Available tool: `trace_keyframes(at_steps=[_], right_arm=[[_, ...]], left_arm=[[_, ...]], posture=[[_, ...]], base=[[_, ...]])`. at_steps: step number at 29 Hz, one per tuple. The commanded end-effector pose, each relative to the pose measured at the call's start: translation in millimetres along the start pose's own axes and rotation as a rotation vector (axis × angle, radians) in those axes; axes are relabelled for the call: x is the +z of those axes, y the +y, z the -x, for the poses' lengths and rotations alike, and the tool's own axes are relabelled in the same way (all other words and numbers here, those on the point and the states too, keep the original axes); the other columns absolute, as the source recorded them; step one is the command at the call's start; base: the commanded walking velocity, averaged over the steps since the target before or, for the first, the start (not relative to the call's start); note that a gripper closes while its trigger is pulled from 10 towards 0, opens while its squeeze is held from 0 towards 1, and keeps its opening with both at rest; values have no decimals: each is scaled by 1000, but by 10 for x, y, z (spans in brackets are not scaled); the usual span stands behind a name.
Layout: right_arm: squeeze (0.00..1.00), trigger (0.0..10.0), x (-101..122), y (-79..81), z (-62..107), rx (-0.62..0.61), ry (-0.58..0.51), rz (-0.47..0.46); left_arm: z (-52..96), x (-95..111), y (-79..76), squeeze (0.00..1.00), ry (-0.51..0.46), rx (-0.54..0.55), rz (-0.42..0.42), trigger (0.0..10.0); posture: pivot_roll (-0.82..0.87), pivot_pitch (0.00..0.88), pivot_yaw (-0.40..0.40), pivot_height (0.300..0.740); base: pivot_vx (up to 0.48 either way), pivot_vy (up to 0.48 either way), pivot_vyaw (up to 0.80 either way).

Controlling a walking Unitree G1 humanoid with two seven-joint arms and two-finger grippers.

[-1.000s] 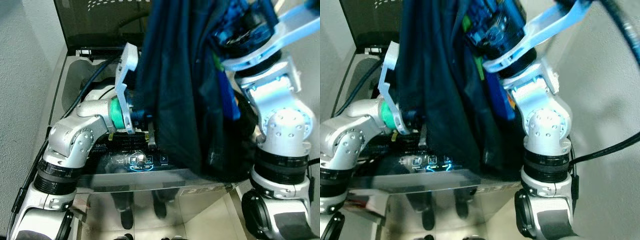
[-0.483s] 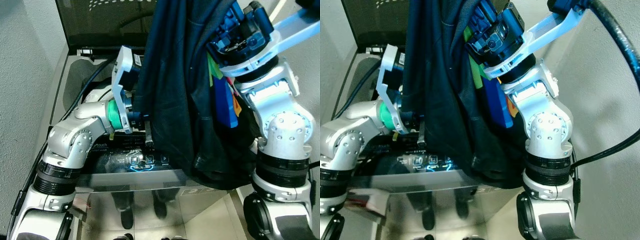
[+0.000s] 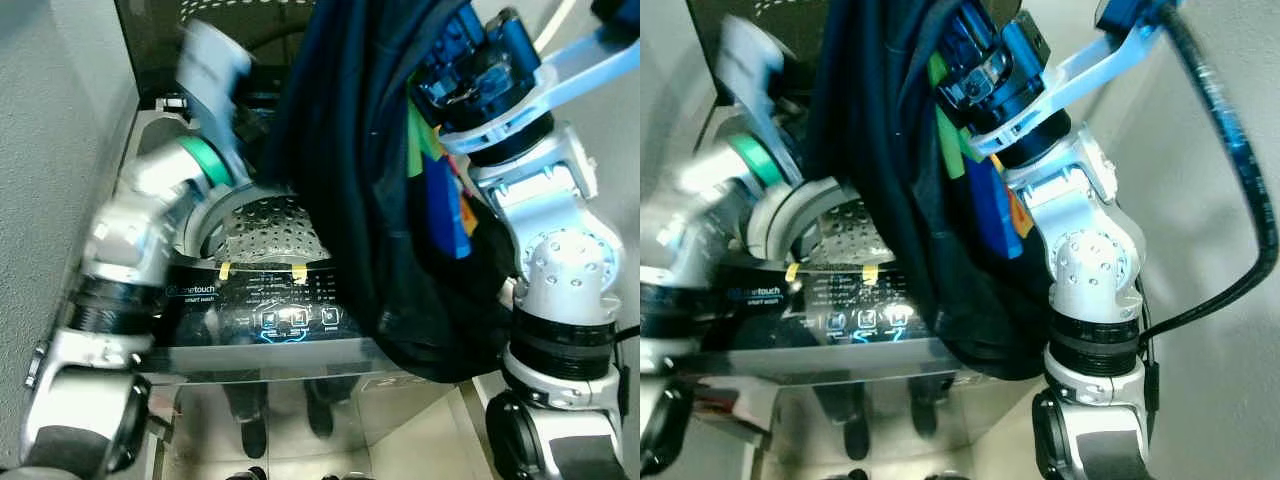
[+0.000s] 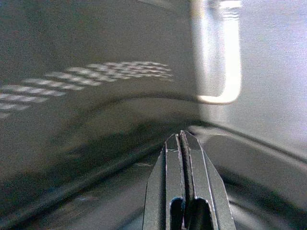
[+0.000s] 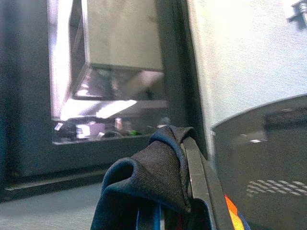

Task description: Clothes washing

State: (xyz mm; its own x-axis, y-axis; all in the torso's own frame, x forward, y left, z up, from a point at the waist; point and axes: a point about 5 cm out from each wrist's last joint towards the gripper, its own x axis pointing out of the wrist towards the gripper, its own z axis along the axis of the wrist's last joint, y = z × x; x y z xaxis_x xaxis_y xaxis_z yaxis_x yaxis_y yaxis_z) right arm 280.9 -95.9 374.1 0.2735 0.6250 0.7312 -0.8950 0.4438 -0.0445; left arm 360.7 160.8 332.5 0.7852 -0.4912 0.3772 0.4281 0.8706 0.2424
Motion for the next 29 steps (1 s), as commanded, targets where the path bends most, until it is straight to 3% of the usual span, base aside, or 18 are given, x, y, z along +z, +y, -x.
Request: trace_keyframes(at_steps=[1, 5, 6, 7, 8, 9, 10, 11, 12, 14, 15, 16, 19, 21, 22, 23, 24, 29], right_arm=[[0, 10000, -63, -48, 18, -45, 25, 44], [0, 10000, -162, -133, 42, -115, 76, 120], [0, 10000, -162, -133, 42, -115, 76, 120], [0, 10000, -261, -189, 46, -165, 144, 218], [0, 10000, -261, -189, 46, -165, 144, 218], [0, 10000, -475, -424, 29, -292, 332, 528], [0, 10000, -475, -424, 29, -292, 332, 528], [0, 10000, -561, -492, 29, -330, 381, 618], [0, 10000, -639, -541, 21, -377, 409, 672], [0, 10000, -688, -558, 16, -404, 418, 691], [0, 10000, -730, -546, -14, -420, 398, 679], [0, 10000, -764, -548, -50, -460, 377, 673], [0, 10000, -785, -548, -75, -485, 360, 669], [0, 10000, -895, -544, -120, -509, 373, 658], [0, 10000, -895, -544, -120, -509, 373, 658], [404, 10000, -955, -530, -133, -499, 391, 664], [1000, 10000, -1032, -524, -141, -482, 416, 657], [1000, 10000, -1099, -545, -128, -469, 430, 632]], left_arm=[[27, 88, 181, 0, -31, 122, -62, 0], [104, 289, 458, 0, -86, 286, -174, 0], [104, 289, 458, 0, -86, 286, -174, 0], [137, 364, 558, 0, -102, 337, -226, 0], [137, 364, 558, 0, -102, 337, -226, 0], [159, 400, 735, 0, -95, 440, -313, 0], [159, 400, 735, 0, -95, 440, -313, 0], [135, 323, 732, 0, -43, 406, -312, 0], [102, 197, 665, 0, 15, 347, -279, 1176], [81, 109, 605, 0, 53, 300, -250, 1176], [63, 26, 473, 0, 64, 220, -217, 10000], [64, -51, 292, 0, 74, 115, -192, 10000], [72, -94, 171, 0, 75, 46, -179, 10000], [89, -163, 3, 0, 99, -12, -107, 10000], [89, -163, 3, 0, 99, -12, -107, 10000], [96, -181, -35, 0, 110, -14, -83, 10000], [102, -200, -62, 1000, 117, -12, -53, 10000], [137, -207, -101, 1000, 117, -10, -19, 10000]], posture=[[36, 84, -1, 740], [37, 86, -3, 740], [37, 86, -3, 740], [35, 88, -3, 740], [35, 88, -3, 740], [30, 88, -2, 740], [30, 88, -2, 740], [29, 88, -1, 740], [29, 89, -2, 740], [29, 90, -2, 740], [27, 89, 0, 740], [26, 91, -2, 740], [26, 91, -2, 740], [32, 93, -7, 740], [32, 93, -7, 740], [32, 93, -7, 740], [36, 94, -9, 740], [35, 95, -10, 740]], base=[[0, 0, 0], [0, 0, 0], [0, 0, 0], [0, 0, 0], [0, 0, 0], [0, 0, 0], [0, 0, 0], [0, 0, 0], [0, 0, 0], [0, 0, 0], [0, 0, 0], [0, 0, 0], [0, 0, 0], [0, 0, 0], [0, 0, 0], [0, 0, 0], [0, 0, 0], [0, 0, 0]])
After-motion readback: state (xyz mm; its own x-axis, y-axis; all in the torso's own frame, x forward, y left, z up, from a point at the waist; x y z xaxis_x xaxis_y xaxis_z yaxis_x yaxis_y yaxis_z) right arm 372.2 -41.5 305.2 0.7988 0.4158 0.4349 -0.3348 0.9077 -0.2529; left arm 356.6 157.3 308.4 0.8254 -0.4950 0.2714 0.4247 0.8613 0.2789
